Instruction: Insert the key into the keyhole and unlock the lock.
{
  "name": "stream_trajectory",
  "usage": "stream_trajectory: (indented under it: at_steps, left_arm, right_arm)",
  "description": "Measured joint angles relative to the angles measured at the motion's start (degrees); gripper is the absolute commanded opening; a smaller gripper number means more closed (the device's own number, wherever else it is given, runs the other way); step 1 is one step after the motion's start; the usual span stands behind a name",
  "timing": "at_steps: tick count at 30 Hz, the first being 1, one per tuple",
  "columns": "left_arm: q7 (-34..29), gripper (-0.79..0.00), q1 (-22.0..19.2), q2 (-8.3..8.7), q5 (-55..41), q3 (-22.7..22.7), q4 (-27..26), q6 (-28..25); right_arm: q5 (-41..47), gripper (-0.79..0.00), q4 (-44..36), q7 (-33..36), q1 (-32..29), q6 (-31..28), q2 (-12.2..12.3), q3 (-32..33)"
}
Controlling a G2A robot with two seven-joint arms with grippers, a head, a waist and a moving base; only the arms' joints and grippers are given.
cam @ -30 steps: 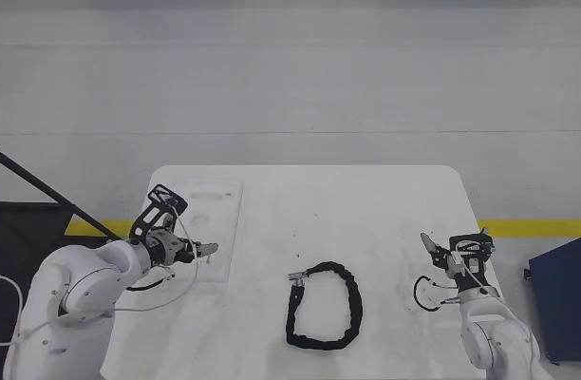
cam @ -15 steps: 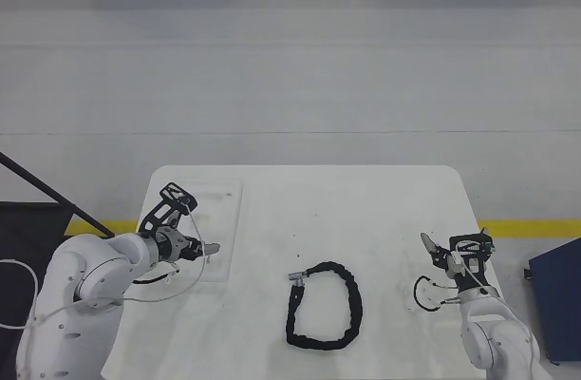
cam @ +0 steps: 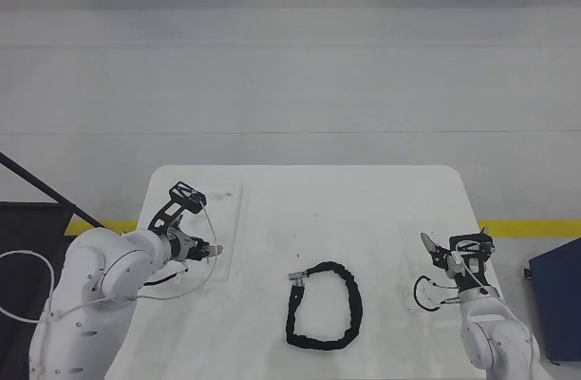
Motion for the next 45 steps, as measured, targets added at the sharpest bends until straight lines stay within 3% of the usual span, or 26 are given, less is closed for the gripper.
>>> stream_trajectory:
  at_steps: [12,17,22,25,26,27,32,38,45]
  left_arm:
    - [-0.1,0.0,-1.56,-0.11,1.39,6.78,4.26,1.92]
    - [-1.49,0.0,-1.78,0.11,1.91,7.05,5.53,2.11]
    - [-2.88,-0.179,-1.06,0.41,1.52,6.58,5.78,2.24]
    - [-2.3,-0.237,-0.95,0.49,1.5,6.79,6.3,2.19]
    - [-2.07,-0.32,-1.07,0.5,1.4,6.91,6.59,2.24]
    - [-1.78,-0.351,-1.29,0.5,1.22,7.12,7.0,2.37]
    - [-1.46,-0.286,-2.27,0.51,0.96,8.11,8.23,2.74]
    - [-2.03,-0.394,-2.91,0.68,1.36,8.79,8.8,2.81]
    - [-2.76,-0.416,-2.67,0.98,2.05,8.93,8.68,2.95]
  right_arm:
    - [0.0,0.0,0.0,0.0,0.0,0.0,0.0,0.0]
    - [0.0,0.0,0.0,0.0,0.0,0.0,0.0,0.0]
    - [0.0,0.0,0.0,0.0,0.0,0.0,0.0,0.0]
    - [0.0,0.0,0.0,0.0,0.0,0.0,0.0,0.0]
    - [0.0,0.0,0.0,0.0,0.0,0.0,0.0,0.0]
    - [0.0,0.0,0.0,0.0,0.0,0.0,0.0,0.0]
    - [0.0,0.0,0.0,0.0,0.0,0.0,0.0,0.0]
    - [0.0,0.0,0.0,0.0,0.0,0.0,0.0,0.0]
    - [0.0,0.0,0.0,0.0,0.0,0.0,0.0,0.0]
